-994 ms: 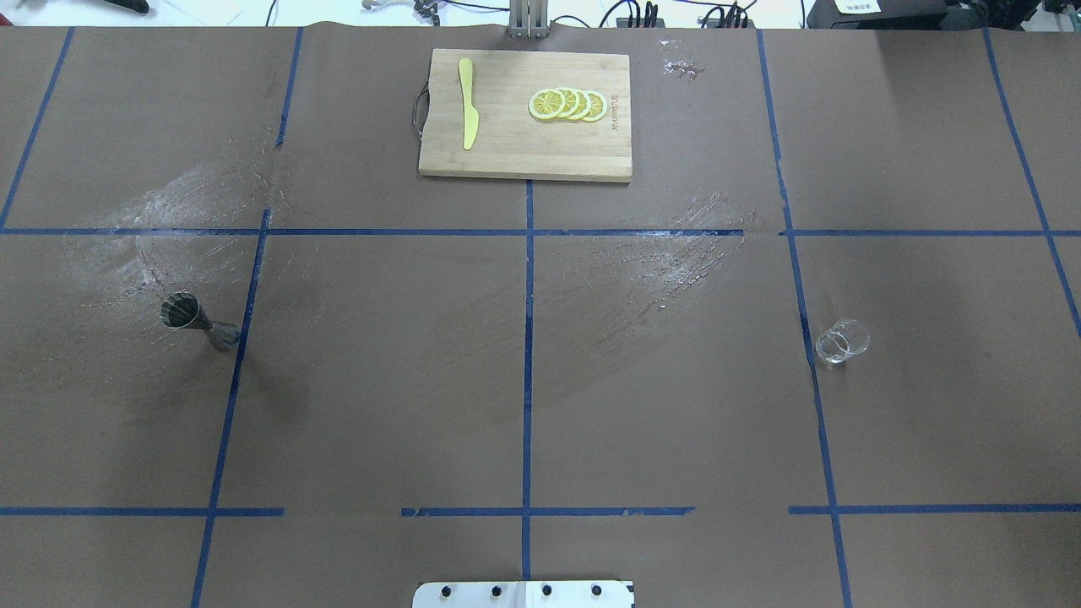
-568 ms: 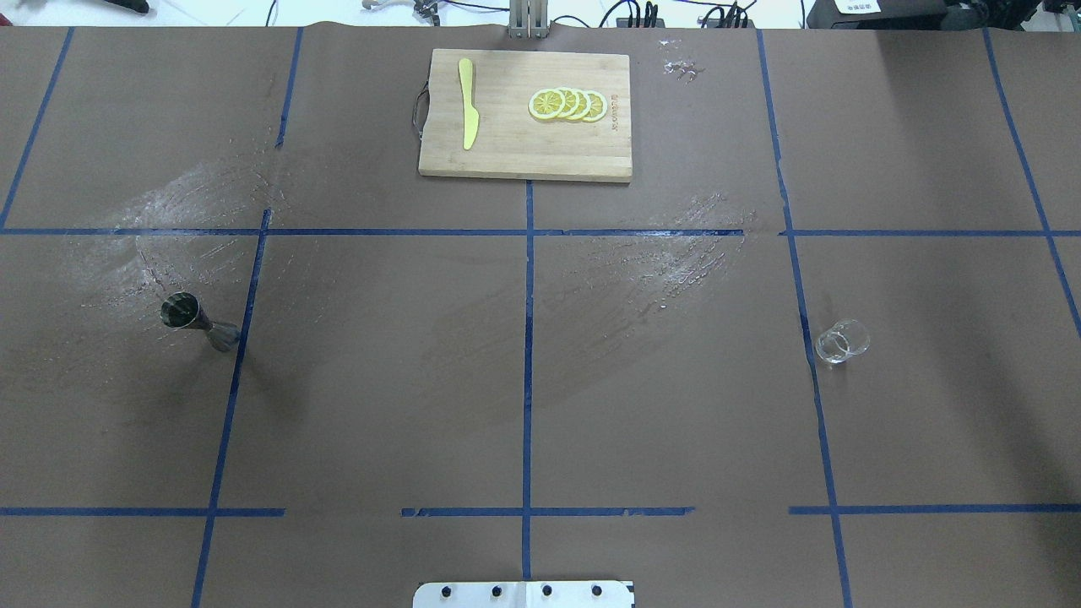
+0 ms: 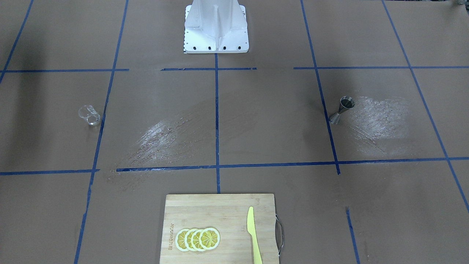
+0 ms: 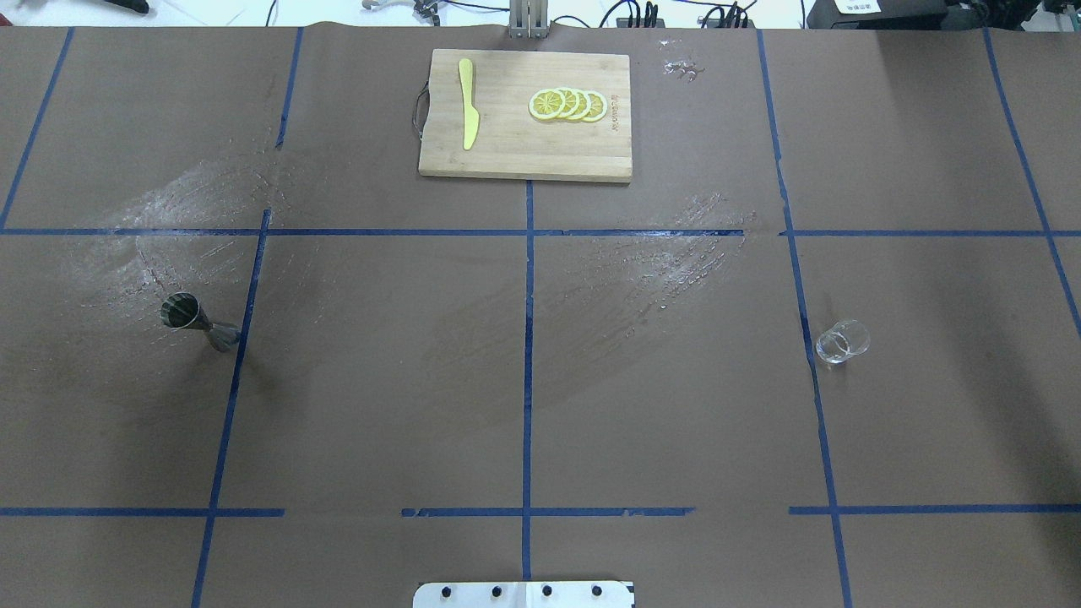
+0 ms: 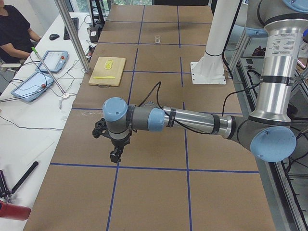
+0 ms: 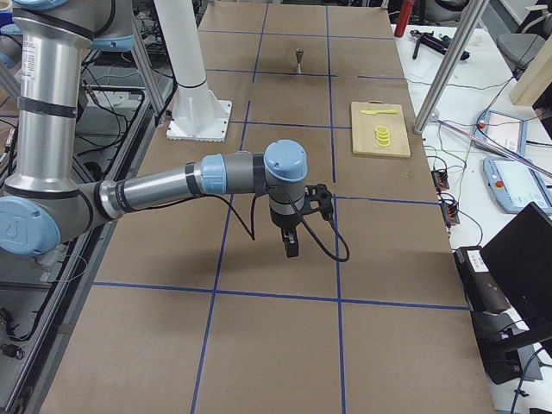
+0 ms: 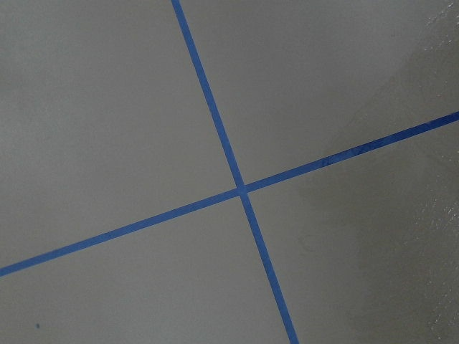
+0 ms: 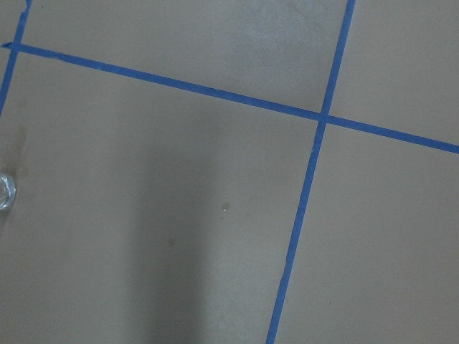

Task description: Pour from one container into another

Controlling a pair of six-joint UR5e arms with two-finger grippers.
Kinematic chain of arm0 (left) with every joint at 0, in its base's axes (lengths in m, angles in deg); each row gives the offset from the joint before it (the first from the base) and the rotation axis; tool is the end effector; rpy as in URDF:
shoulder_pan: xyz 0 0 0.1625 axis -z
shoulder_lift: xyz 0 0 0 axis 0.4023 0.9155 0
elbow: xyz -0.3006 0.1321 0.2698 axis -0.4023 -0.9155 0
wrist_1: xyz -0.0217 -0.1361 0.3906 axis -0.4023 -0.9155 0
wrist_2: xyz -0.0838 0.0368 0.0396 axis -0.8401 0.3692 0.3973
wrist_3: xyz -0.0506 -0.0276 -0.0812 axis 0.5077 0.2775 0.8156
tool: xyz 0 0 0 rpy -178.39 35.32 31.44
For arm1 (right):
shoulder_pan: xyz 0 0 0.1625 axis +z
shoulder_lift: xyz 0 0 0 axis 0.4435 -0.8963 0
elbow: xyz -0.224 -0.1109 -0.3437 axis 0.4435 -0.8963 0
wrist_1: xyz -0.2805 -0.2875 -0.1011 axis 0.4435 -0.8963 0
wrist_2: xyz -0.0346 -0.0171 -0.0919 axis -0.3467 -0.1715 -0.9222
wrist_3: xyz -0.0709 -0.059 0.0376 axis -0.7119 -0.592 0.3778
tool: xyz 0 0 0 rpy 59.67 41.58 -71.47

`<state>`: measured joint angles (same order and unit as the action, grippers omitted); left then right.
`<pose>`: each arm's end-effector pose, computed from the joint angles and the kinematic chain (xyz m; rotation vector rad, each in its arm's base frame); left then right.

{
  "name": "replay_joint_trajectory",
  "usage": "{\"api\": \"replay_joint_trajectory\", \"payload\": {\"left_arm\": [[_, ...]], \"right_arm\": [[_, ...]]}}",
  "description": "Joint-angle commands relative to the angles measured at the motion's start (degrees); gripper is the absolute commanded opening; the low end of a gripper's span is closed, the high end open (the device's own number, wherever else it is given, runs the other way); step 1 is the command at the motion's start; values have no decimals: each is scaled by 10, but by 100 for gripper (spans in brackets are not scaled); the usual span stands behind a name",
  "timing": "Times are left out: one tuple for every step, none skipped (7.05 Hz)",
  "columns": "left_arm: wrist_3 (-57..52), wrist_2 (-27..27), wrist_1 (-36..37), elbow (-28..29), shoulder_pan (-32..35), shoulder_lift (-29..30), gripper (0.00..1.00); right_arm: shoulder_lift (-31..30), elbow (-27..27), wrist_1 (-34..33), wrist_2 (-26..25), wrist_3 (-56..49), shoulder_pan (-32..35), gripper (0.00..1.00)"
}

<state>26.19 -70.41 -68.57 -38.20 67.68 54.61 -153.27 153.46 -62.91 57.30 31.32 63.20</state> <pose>-0.0781 -0.5220 0.5965 0.1862 0.7355 0.2559 0.0596 -0.4154 0.5421 0.1352 -0.7761 -0.1929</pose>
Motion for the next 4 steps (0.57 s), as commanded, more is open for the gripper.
{"api": "replay_joint_trajectory", "payload": {"left_arm": [[1,2,-13,24,0,-5,100],[2,3,-21,26,0,-13,100],[4,3,-31,39,-2,-13,100],[13,2,-49,44,-3,-10,100]], "right_arm": [[2,-23,11,0,10,2,100],[3,-46,13,1,10,11,100],[4,-57,15,5,11,20,100],[5,-58,15,5,14,22,100]]}}
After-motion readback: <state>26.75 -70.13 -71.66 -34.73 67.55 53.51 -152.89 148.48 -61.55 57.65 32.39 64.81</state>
